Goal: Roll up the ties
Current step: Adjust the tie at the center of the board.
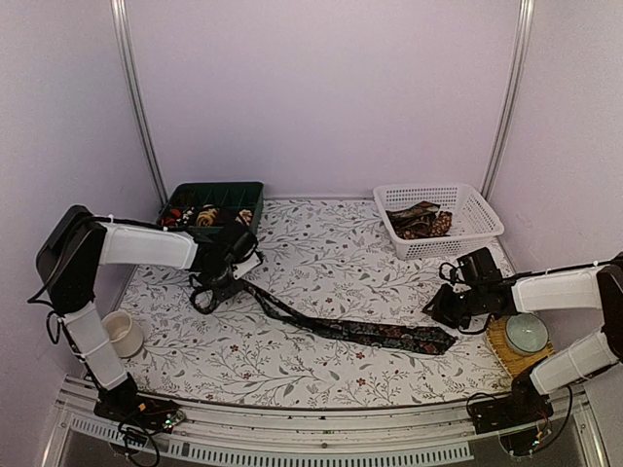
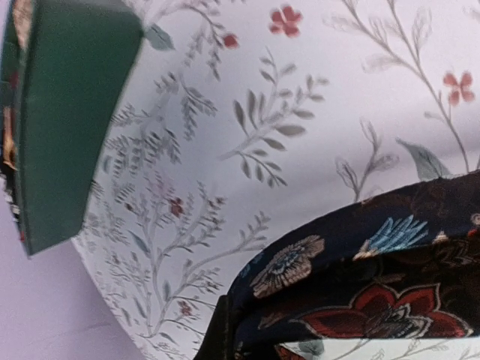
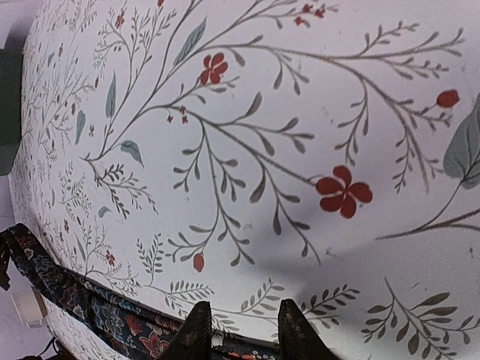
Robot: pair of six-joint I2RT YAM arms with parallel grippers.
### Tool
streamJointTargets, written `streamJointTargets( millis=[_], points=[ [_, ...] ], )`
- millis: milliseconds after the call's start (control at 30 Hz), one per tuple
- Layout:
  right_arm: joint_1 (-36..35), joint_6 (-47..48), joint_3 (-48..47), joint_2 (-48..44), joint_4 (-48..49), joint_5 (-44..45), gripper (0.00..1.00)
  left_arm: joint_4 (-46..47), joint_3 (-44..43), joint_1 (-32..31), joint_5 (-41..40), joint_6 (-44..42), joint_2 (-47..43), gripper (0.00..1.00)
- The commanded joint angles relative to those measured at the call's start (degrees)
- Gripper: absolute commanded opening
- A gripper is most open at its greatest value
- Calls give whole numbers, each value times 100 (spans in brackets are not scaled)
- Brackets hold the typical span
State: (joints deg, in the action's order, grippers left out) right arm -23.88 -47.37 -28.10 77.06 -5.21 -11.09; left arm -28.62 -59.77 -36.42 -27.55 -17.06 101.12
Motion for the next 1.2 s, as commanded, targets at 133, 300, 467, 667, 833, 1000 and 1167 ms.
streamJointTargets(
  millis=[133, 300, 467, 667, 833, 1000, 1167],
  points=[
    [224, 516, -803, 125, -79, -336, 31, 3874, 1033, -555, -2718, -2633, -755, 0],
    [211, 791, -1032, -85, -341, -652, 32, 7204, 2365, -738, -3243, -4813, -1089, 0],
    [-179, 683, -974, -91, -347, -1085, 32, 7383, 2801, -998, -3599, -5216, -1068, 6],
    [-668, 345, -583, 91, -90, -1426, 32, 4449, 2423, -1263, -3651, -3027, -1359, 44],
    [-720, 303, -292, 53, -117, -1400, 32, 2328, 1810, -1297, -3305, -1332, -1647, 65],
    [-756, 323, -182, 0, -278, -1291, 33, 1304, 1575, -1272, -3510, -627, -1829, 73],
    [-751, 312, -61, 95, -411, -1127, 35, 703, 1467, -1125, -3625, -232, -1814, 93]
  ],
)
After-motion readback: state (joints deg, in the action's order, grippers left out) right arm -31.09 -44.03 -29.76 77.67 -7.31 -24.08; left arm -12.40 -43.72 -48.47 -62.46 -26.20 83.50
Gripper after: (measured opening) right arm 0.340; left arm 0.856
